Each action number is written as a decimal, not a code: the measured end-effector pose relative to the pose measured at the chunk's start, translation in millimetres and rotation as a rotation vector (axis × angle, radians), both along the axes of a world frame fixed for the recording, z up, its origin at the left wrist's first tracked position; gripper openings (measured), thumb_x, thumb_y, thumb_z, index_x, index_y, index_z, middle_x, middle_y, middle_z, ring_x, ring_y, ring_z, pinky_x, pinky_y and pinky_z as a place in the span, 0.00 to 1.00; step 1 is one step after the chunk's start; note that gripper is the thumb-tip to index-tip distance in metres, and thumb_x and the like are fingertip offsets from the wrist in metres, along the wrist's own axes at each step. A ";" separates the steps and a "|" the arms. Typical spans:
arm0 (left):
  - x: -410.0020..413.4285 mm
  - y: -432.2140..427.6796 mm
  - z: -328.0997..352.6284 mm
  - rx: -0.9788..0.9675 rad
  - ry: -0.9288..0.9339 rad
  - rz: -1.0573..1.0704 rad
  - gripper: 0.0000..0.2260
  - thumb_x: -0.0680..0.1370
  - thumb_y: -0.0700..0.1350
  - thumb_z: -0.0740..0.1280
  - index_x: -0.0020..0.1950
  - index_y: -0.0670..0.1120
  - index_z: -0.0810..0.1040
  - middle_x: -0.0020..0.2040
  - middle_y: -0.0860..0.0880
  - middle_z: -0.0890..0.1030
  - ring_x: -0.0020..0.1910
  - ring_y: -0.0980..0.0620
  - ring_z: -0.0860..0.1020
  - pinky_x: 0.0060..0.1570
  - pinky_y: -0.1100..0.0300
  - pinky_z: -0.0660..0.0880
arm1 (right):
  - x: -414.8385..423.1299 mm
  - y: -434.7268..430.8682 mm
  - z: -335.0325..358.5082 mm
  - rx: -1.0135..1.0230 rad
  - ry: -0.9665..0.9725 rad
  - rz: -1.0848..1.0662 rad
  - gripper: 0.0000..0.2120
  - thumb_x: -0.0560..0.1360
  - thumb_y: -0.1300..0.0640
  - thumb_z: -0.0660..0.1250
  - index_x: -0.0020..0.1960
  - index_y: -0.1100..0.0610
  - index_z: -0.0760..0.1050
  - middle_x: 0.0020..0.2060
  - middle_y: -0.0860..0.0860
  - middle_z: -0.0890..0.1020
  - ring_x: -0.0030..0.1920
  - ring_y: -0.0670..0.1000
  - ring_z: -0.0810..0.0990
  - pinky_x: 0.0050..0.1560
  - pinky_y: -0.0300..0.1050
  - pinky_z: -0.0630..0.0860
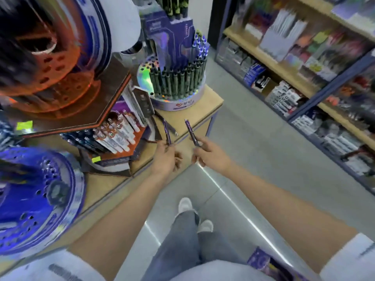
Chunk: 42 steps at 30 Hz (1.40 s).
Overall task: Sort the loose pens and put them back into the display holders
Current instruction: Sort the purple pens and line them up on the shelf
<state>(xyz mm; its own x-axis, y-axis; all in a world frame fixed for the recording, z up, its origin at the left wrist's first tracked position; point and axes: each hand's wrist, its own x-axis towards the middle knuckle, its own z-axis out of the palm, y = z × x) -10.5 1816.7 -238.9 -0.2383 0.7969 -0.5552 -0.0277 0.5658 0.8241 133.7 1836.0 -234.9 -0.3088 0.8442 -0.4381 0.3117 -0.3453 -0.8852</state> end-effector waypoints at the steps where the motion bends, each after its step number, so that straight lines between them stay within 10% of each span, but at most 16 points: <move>1: 2.2 5.6 0.1 0.001 -0.001 0.009 0.03 0.84 0.43 0.54 0.51 0.46 0.64 0.30 0.47 0.74 0.18 0.55 0.68 0.18 0.67 0.59 | -0.6 11.5 -1.6 0.002 0.000 0.040 0.10 0.81 0.63 0.58 0.61 0.53 0.67 0.28 0.52 0.79 0.21 0.46 0.67 0.24 0.37 0.65; 11: 8.3 49.5 -25.0 0.000 -0.019 0.154 0.01 0.83 0.42 0.54 0.52 0.45 0.63 0.33 0.49 0.65 0.17 0.61 0.63 0.18 0.69 0.57 | -18.6 84.7 -15.5 0.053 -0.053 0.119 0.09 0.81 0.62 0.59 0.59 0.55 0.72 0.22 0.42 0.68 0.22 0.44 0.64 0.26 0.36 0.64; 23: 38.5 55.4 -29.7 -0.013 0.134 0.359 0.05 0.83 0.41 0.55 0.58 0.46 0.62 0.47 0.39 0.79 0.32 0.46 0.76 0.24 0.60 0.68 | -17.0 127.5 -23.4 0.097 -0.170 0.540 0.10 0.80 0.62 0.60 0.59 0.61 0.64 0.37 0.59 0.81 0.24 0.40 0.73 0.29 0.35 0.69; 28: 56.4 57.1 -32.8 -0.044 0.342 0.458 0.08 0.81 0.44 0.59 0.58 0.51 0.62 0.50 0.39 0.79 0.41 0.35 0.80 0.41 0.41 0.79 | -7.2 146.4 -34.9 0.146 -0.194 0.607 0.09 0.79 0.58 0.64 0.53 0.58 0.64 0.27 0.52 0.79 0.20 0.41 0.72 0.30 0.40 0.67; 32: 62.5 62.5 -26.2 -0.054 0.449 0.493 0.17 0.79 0.38 0.61 0.67 0.41 0.63 0.62 0.42 0.77 0.56 0.39 0.78 0.53 0.49 0.73 | -11.5 156.5 -46.9 0.168 -0.229 0.667 0.14 0.76 0.57 0.68 0.56 0.61 0.67 0.33 0.52 0.80 0.28 0.41 0.76 0.37 0.48 0.75; 35: 64.9 59.9 -26.1 -0.061 0.517 0.457 0.21 0.77 0.35 0.60 0.69 0.44 0.62 0.58 0.42 0.79 0.52 0.39 0.79 0.48 0.51 0.74 | -13.5 157.7 -51.2 0.165 -0.229 0.758 0.19 0.72 0.58 0.67 0.60 0.63 0.68 0.41 0.55 0.82 0.37 0.54 0.80 0.43 0.58 0.79; 42: 55.5 47.0 -37.4 -0.156 0.594 0.335 0.18 0.80 0.43 0.59 0.68 0.58 0.62 0.35 0.52 0.82 0.28 0.49 0.79 0.36 0.50 0.80 | -8.2 161.8 -49.0 0.164 -0.181 0.813 0.20 0.74 0.66 0.67 0.63 0.59 0.65 0.32 0.54 0.82 0.27 0.51 0.77 0.37 0.47 0.77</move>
<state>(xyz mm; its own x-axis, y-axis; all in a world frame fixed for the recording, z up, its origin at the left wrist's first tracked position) 45.0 1863.7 -276.3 -0.7557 0.5495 -0.3564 0.2092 0.7182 0.6636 125.5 1997.9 -283.9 -0.7837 0.4474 -0.4310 0.5494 0.1754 -0.8169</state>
